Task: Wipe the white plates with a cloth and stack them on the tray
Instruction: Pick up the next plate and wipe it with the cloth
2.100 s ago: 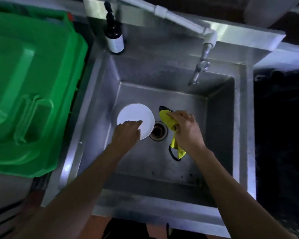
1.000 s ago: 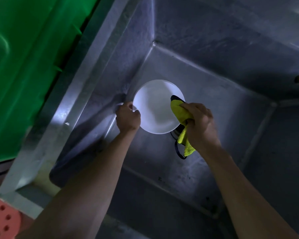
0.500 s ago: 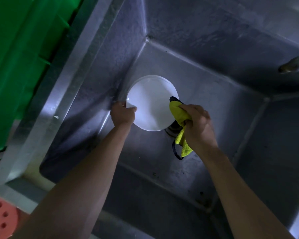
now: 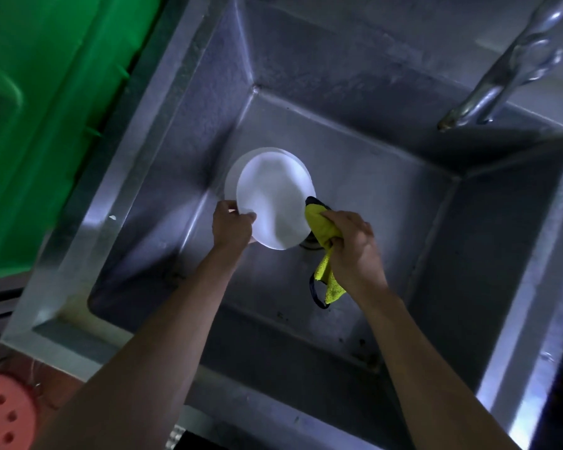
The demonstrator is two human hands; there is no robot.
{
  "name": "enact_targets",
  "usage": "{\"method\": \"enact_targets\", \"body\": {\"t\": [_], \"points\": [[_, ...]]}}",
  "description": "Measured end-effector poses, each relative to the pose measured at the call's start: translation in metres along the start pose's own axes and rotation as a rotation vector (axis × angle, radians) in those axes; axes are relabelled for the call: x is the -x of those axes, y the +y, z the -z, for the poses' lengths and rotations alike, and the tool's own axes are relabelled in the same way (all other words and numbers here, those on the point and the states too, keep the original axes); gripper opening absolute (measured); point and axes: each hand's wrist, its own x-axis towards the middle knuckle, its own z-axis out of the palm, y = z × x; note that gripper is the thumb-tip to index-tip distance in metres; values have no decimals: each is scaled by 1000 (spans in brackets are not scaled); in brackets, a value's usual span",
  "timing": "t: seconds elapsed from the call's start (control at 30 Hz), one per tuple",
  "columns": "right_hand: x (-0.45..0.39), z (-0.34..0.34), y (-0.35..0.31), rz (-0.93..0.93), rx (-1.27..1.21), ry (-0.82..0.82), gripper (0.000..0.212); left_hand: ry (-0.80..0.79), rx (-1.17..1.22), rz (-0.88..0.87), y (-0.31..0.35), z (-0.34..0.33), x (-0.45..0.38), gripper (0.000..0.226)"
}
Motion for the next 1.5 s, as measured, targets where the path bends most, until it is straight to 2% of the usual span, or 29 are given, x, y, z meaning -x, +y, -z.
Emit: {"method": "enact_targets", "body": {"t": [0.13,0.33,0.6,0.7,0.93,1.13,1.3,1.5], "points": [[13,9,-10,5,-1,-5,69,-109,-32,-48,13,2,23,36],[34,27,-30,36,-44,-1,69,-271,103,77,21,13,60,44],[50,57,-71,121,-45,27,66,-488,181,87,36,28,125,36],[58,67,-82,202,-49,66,61,-526,172,55,46,30,143,38],[75,83,-72,335,179,4,48,-611,237,11,68,38,171,40],[93,89,-76,433,249,45,50,-673,260,-30,81,43,182,40],[86,89,-90,480,309,39,50,-739,184,-62,88,50,181,40],[61,89,-106,528,353,120,52,-727,148,-58,90,55,180,40]]}}
